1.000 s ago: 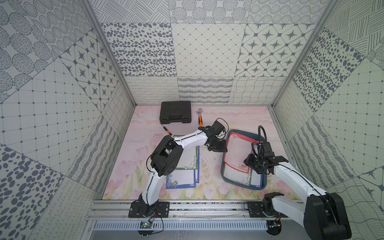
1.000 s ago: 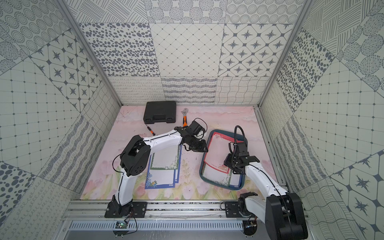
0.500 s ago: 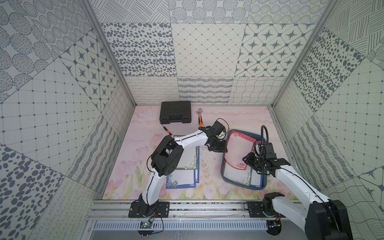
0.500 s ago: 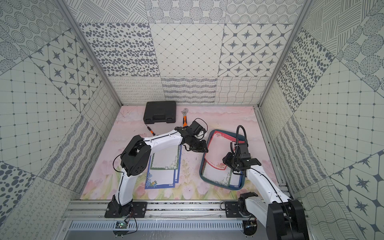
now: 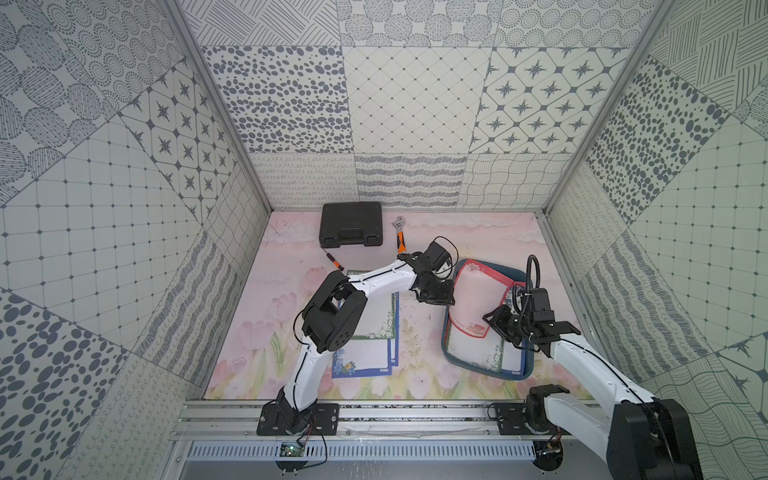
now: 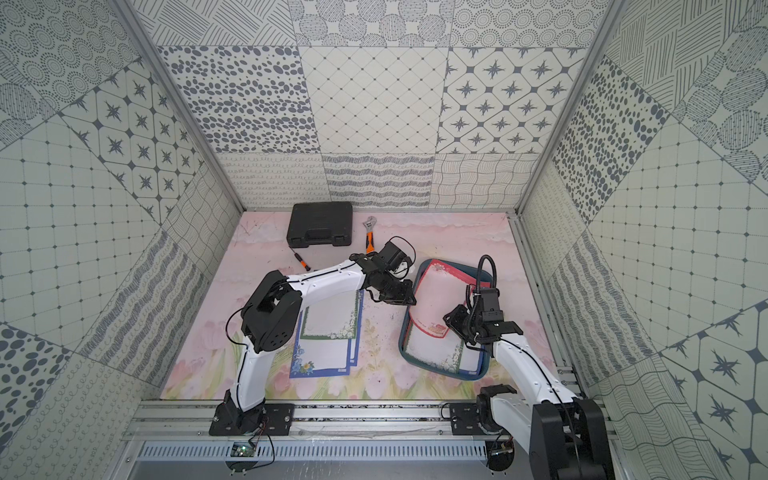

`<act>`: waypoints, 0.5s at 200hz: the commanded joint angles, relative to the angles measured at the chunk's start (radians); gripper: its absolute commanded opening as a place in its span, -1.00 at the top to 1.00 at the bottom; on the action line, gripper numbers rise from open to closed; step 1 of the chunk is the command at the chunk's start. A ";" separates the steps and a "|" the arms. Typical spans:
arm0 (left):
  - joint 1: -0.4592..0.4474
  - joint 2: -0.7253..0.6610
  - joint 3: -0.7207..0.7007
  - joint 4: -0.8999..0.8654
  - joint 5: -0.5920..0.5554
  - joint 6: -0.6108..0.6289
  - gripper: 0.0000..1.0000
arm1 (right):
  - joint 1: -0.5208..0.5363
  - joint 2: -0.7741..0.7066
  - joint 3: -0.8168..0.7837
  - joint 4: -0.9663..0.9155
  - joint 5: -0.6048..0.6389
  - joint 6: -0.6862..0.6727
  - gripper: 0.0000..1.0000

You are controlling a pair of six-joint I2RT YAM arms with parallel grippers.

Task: Take out the stationery paper from the storage box
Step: Pick up the stationery paper from the storage box.

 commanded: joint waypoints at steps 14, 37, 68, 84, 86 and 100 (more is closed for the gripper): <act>-0.004 0.005 0.000 -0.032 0.013 0.005 0.64 | -0.010 0.017 -0.018 0.105 -0.058 0.053 0.28; -0.004 0.007 0.000 -0.035 0.018 0.007 0.66 | -0.013 0.017 -0.028 0.135 -0.077 0.077 0.31; -0.003 0.005 0.000 -0.035 0.015 0.004 0.67 | -0.016 0.016 -0.039 0.143 -0.062 0.094 0.34; -0.003 0.004 0.000 -0.037 0.012 0.005 0.67 | -0.017 0.023 -0.038 0.106 -0.024 0.091 0.31; -0.004 0.004 0.000 -0.036 0.012 0.004 0.67 | -0.018 0.024 -0.037 0.103 -0.022 0.090 0.31; -0.003 0.004 0.000 -0.036 0.011 0.005 0.67 | -0.020 0.033 -0.041 0.095 -0.009 0.086 0.29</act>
